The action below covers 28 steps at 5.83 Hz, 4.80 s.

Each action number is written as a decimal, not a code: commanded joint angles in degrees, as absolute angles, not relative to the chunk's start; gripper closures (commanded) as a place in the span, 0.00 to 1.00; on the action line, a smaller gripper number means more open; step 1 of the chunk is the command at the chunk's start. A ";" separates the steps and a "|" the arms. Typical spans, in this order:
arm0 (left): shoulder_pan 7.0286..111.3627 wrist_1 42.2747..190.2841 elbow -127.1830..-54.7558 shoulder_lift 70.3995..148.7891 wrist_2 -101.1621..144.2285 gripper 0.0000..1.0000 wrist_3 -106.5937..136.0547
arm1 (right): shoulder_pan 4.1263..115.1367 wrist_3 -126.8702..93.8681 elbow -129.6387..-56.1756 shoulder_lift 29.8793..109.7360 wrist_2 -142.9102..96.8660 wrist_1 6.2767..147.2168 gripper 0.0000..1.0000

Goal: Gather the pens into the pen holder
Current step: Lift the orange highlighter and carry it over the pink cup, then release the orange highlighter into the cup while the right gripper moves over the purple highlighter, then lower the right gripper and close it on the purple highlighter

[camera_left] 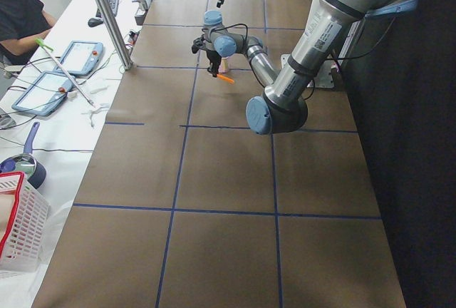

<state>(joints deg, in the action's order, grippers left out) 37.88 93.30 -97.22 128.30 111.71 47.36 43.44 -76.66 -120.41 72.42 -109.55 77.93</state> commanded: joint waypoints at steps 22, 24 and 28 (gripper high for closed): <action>45.00 102.04 -109.94 116.02 108.72 0.42 47.46 | 42.28 -58.01 -84.03 55.64 -134.11 93.78 0.16; 45.00 102.04 -110.39 115.93 108.72 0.42 47.46 | 40.87 -58.01 -83.94 56.34 -134.30 93.60 0.46; 45.09 102.04 -110.48 115.93 107.58 0.42 47.46 | 40.34 -57.83 -83.24 56.43 -134.30 93.52 0.58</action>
